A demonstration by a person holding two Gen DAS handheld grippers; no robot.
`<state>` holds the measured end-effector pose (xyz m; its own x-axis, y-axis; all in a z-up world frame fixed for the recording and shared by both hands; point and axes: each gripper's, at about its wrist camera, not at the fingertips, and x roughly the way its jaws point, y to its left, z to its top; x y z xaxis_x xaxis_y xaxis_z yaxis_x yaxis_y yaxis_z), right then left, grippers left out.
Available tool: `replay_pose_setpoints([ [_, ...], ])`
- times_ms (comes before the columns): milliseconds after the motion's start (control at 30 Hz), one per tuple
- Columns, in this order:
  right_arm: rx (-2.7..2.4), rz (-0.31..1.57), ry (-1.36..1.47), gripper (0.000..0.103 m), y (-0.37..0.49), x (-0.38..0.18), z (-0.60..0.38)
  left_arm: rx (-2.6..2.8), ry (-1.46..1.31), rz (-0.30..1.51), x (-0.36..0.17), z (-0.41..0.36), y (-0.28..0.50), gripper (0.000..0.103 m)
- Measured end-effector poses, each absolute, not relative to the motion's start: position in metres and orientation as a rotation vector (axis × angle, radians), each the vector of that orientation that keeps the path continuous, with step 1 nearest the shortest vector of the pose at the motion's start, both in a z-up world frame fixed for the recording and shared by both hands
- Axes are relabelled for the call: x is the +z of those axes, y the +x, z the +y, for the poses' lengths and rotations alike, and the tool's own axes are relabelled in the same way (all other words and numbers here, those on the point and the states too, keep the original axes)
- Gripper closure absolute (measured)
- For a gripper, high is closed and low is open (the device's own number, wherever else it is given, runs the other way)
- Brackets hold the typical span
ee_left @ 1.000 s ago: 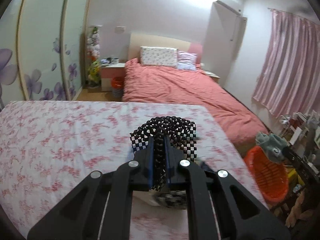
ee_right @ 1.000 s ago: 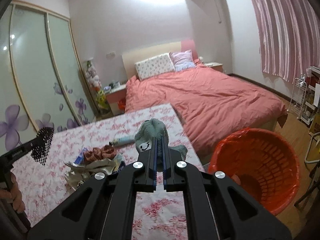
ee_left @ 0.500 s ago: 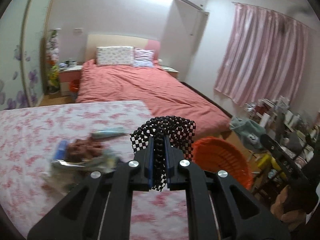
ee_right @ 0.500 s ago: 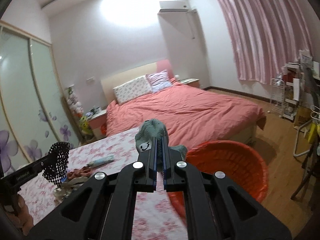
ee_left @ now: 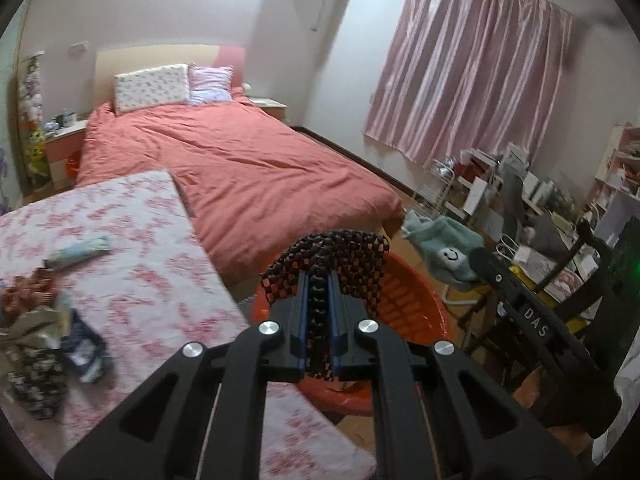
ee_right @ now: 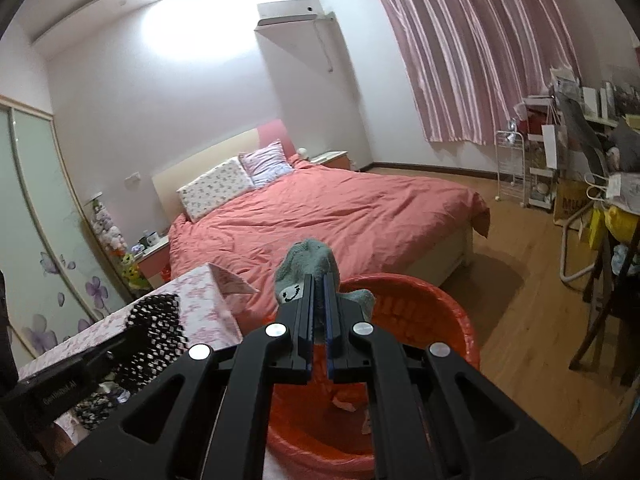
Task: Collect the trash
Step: 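Carry both items over the orange basket and open both tools to drop them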
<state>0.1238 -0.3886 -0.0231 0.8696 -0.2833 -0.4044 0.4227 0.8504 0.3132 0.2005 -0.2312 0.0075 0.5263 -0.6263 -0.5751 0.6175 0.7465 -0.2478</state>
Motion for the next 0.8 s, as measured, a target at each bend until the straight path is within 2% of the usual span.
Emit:
replay_pose_setpoints([
  [233, -0.382, 0.380, 0.447, 0.098, 0.129, -0.035, -0.407, -0.763, 0.032, 0.754, -0.022, -0.273, 0.215, 0.089],
  [300, -0.384, 0.398, 0.451, 0.095, 0.132, -0.041, -0.407, -0.753, 0.045, 0.783, -0.033, -0.280, 0.220, 0.079],
  [367, -0.385, 0.434, 0.455, 0.085, 0.136, -0.049, -0.406, -0.738, 0.051, 0.810, -0.042, -0.282, 0.225, 0.071],
  [467, -0.395, 0.457, 0.459, 0.071, 0.133, -0.054, -0.406, -0.707, 0.061, 0.838, -0.054, -0.276, 0.229, 0.070],
  [533, -0.401, 0.465, 0.459, 0.070, 0.130, -0.053, -0.406, -0.686, 0.071, 0.829, -0.054, -0.269, 0.230, 0.068],
  [633, -0.408, 0.462, 0.448, 0.062, 0.127, -0.048, -0.406, -0.648, 0.079, 0.799, -0.049, -0.253, 0.229, 0.061],
  [800, -0.386, 0.462, 0.413, 0.061, 0.132, -0.036, -0.393, -0.588, 0.098, 0.746, -0.036, -0.224, 0.219, 0.055],
])
